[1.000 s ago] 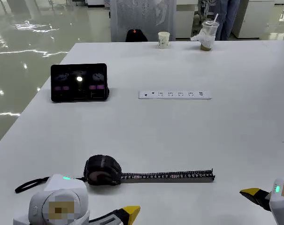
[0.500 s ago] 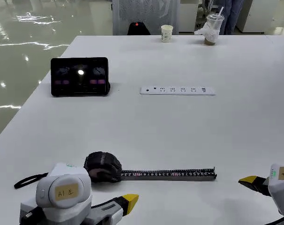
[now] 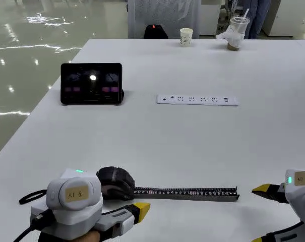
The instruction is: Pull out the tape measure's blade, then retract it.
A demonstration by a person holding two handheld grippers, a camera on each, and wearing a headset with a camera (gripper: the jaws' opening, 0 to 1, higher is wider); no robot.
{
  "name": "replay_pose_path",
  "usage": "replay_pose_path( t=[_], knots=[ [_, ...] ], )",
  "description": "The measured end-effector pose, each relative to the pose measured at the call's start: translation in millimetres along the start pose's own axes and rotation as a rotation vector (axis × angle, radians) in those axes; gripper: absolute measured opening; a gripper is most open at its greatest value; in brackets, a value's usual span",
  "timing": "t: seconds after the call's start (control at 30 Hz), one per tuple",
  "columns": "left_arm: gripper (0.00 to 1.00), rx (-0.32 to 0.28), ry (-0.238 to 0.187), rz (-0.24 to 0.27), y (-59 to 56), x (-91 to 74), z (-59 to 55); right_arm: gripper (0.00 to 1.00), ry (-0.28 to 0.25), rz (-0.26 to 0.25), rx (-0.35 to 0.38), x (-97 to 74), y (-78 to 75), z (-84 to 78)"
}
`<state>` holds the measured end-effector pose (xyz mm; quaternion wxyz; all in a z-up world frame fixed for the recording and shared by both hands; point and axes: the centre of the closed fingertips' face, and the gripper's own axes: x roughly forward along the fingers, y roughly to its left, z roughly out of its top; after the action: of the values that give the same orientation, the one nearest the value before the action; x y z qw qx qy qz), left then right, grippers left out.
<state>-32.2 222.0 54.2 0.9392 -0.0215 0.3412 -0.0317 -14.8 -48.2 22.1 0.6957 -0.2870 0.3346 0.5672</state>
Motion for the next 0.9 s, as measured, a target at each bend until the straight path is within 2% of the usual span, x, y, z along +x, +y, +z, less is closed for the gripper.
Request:
replay_pose_path(
  t=[0.27,0.5,0.63,0.9],
  knots=[
    [0.88,-0.035,0.007,0.012,5.1,9.5,4.2,0.66,0.007,0.010,-0.053,2.5,-19.7,1.8],
    [0.82,-0.061,0.009,0.018,7.6,18.9,8.8,0.59,0.015,0.025,-0.101,7.7,-31.1,6.3],
    [0.79,-0.081,-0.002,0.021,9.2,22.8,12.7,0.51,0.020,0.040,-0.127,10.9,-33.9,8.9],
    [0.69,-0.103,0.015,0.036,15.4,29.9,11.2,0.37,0.046,0.050,-0.191,21.6,-43.4,6.7]
  ],
)
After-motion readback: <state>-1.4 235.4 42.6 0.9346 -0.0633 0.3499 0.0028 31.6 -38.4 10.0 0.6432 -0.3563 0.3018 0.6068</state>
